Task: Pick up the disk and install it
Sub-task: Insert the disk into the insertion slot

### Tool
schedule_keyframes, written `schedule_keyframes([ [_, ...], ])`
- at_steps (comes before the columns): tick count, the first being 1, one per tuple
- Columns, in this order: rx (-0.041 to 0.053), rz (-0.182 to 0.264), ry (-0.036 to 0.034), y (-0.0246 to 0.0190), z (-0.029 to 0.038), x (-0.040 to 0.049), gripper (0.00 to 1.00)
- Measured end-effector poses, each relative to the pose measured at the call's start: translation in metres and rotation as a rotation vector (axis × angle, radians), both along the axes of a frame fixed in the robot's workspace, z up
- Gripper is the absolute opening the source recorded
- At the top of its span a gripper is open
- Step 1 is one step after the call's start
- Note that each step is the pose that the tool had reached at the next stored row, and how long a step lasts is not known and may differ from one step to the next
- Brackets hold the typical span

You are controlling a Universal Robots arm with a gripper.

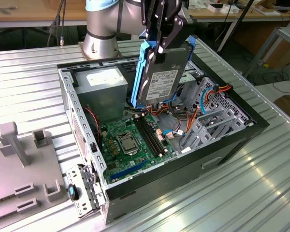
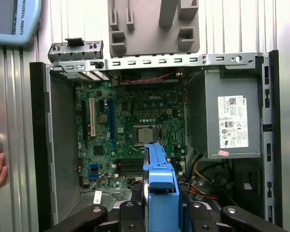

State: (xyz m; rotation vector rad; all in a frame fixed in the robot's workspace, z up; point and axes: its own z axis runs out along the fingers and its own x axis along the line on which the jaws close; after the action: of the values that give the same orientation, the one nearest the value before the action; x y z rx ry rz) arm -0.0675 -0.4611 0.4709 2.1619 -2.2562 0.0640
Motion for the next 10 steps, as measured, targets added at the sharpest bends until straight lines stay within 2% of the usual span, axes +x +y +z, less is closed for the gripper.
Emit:
schedule_keyframes([
  [3, 0.0, 0.0, -0.0001, -0.0008, 0.0, -0.0001, 0.37],
  [6, 0.0001, 0.0, -0.0001, -0.0038, 0.0018, -0.0001, 0.37],
  [8, 0.0, 0.0, -0.0003, -0.0044, 0.0112, 0.0, 0.37],
  [10, 0.0001, 0.0, -0.0004, -0.0076, 0.0127, 0.0003, 0.37],
])
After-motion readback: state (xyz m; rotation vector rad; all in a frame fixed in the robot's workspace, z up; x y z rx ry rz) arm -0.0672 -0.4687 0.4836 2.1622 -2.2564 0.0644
